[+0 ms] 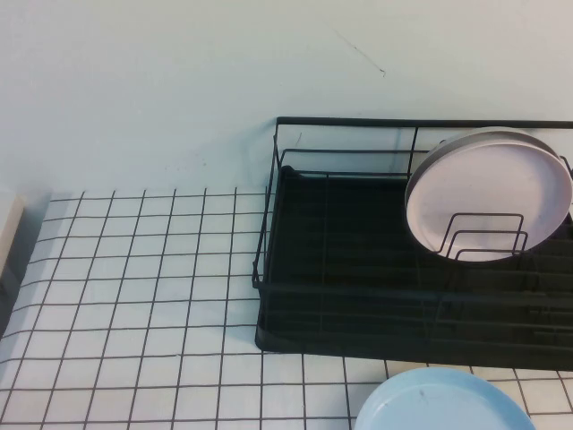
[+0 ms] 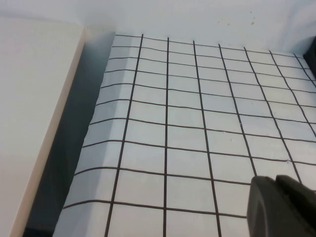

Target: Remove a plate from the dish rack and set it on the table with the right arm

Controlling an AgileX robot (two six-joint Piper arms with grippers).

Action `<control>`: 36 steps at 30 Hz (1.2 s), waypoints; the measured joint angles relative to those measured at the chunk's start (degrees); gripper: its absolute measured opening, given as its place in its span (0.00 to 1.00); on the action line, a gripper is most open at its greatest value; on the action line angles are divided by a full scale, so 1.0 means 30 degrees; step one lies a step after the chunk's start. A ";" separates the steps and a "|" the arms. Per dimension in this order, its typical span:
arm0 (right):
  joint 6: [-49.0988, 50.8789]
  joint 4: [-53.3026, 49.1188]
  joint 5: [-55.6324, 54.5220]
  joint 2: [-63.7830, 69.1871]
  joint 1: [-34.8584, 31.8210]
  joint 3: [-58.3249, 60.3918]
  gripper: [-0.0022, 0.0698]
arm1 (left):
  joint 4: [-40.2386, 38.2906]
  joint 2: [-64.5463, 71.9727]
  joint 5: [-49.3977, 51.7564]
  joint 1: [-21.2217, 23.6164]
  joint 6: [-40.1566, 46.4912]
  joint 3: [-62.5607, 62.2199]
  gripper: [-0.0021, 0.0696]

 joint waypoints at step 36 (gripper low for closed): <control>0.0000 0.0033 0.0000 0.0000 0.0000 0.0000 0.03 | 0.0576 0.0000 0.0000 0.0000 0.0000 0.0000 0.02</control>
